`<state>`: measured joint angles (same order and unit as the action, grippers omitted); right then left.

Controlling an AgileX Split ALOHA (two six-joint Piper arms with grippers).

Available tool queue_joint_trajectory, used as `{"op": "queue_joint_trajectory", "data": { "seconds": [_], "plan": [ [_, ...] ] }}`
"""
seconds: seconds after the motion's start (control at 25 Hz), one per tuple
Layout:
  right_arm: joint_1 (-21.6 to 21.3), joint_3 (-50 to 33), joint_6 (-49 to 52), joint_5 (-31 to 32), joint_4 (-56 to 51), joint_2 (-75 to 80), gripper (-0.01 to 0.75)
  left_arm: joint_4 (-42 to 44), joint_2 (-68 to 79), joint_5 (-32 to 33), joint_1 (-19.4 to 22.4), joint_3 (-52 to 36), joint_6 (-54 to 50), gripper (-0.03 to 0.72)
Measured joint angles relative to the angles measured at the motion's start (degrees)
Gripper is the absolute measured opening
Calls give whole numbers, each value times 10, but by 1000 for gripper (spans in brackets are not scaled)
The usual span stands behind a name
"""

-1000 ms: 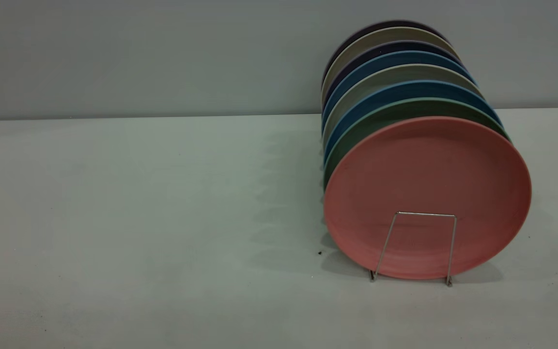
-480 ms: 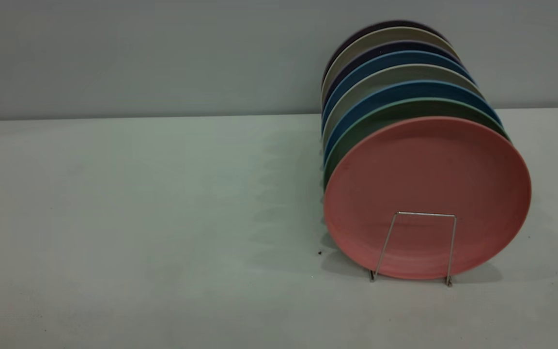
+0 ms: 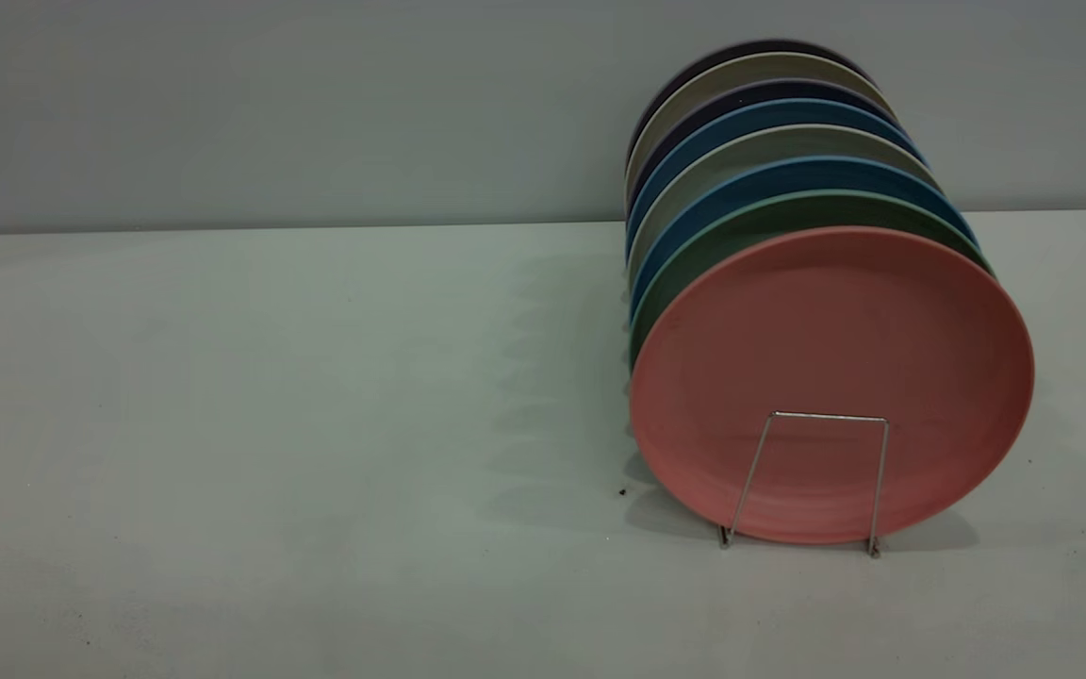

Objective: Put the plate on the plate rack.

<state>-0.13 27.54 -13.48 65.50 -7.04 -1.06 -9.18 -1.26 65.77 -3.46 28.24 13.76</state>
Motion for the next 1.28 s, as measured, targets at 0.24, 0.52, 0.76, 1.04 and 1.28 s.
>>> {"op": "queue_joint_trajectory", "data": {
  "seconds": [0.24, 0.52, 0.76, 1.04, 1.28],
  "plan": [
    [0, 0, 0, 0, 0, 0, 266, 0, 0, 0, 26, 0, 0, 455],
    [0, 0, 0, 0, 0, 0, 266, 0, 0, 0, 24, 0, 0, 454],
    [0, 0, 0, 0, 0, 0, 266, 0, 0, 0, 24, 0, 0, 454],
    [0, 0, 0, 0, 0, 0, 266, 0, 0, 0, 24, 0, 0, 454],
    [0, 0, 0, 0, 0, 0, 266, 0, 0, 0, 24, 0, 0, 454]
  ]
}}
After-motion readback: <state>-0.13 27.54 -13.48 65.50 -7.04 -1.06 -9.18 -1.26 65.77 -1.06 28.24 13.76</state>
